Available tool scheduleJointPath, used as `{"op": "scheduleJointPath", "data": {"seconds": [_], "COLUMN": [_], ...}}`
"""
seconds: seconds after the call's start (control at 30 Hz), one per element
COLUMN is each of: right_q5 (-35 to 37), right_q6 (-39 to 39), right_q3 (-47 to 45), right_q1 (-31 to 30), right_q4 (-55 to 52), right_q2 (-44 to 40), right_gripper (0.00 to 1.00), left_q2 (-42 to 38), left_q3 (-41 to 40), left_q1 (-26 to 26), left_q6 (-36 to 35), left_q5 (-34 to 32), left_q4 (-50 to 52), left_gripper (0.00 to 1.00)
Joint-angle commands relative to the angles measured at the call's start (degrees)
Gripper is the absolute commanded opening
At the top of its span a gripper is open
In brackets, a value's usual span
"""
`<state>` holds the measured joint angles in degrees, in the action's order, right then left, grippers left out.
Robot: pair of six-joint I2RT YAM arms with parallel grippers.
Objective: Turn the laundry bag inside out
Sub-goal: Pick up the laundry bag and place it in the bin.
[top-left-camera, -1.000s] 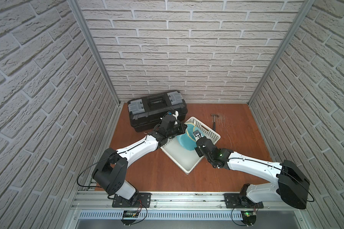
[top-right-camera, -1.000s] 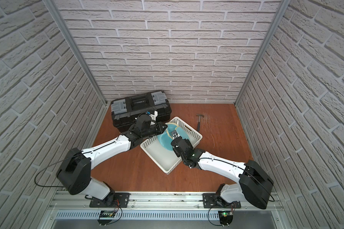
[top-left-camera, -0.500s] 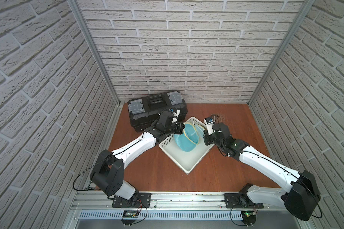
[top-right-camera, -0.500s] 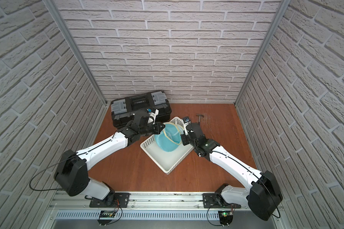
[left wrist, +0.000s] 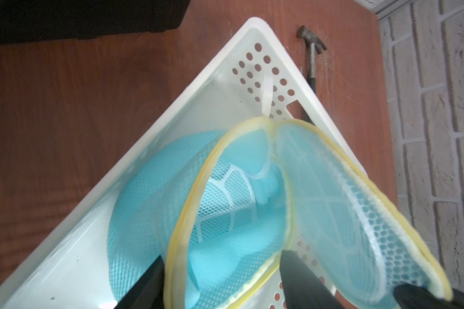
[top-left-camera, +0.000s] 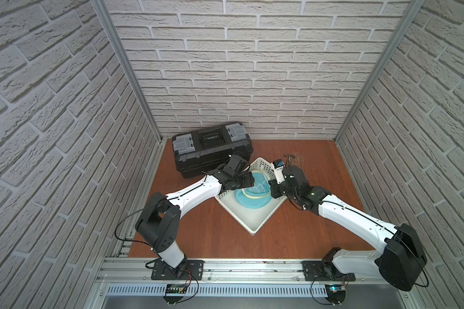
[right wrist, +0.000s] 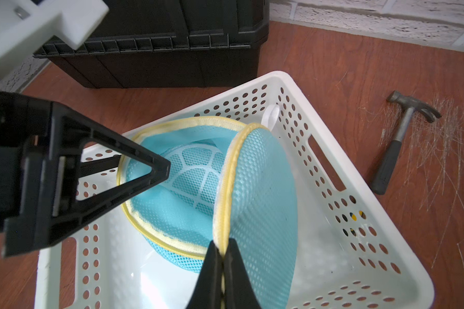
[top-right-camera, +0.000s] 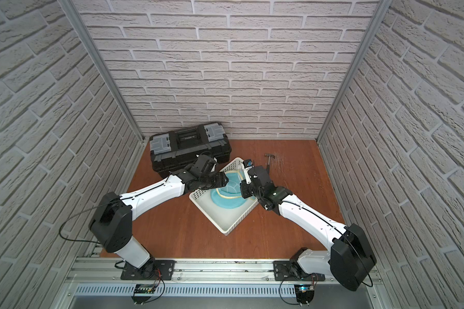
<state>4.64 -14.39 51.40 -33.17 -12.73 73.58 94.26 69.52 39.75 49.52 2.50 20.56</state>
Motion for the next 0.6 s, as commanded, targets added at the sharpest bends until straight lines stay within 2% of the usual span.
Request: {"op": "scheduleJointPath", "data": {"seconds": [0.0, 0.17, 0.37, 0.5, 0.57], "right_q5": [-0.1, 0.4, 0.3, 0.3, 0.4], "right_q6": [-0.2, 0.7, 0.9, 1.1, 1.3], "right_q3": [0.2, 0.3, 0.1, -0.1, -0.4], "right_q1": [-0.6, -1.2, -1.8, -2.2, -2.2], "right_q4": [1.3, 1.2, 2.3, 2.7, 2.7], "right_q2": [-0.8, -1.0, -0.8, -0.8, -1.2], "right_gripper": [0.03, 0.03, 0.03, 0.03, 0.03], "left_q2": [0.6, 2.3, 6.2, 9.0, 10.2], "left_q3": [2.4, 3.4, 3.1, 3.1, 3.8], "left_q1": [0.3, 1.5, 2.3, 2.2, 2.1], "left_q6": [2.7, 4.0, 5.3, 7.0, 7.5], "left_q5": [-7.4, -11.3, -6.7, -3.9, -3.5], "left_q4": [8.0, 13.8, 13.0, 9.6, 8.6], "left_gripper": [0.72, 0.80, 0.81, 0.75, 0.67]}}
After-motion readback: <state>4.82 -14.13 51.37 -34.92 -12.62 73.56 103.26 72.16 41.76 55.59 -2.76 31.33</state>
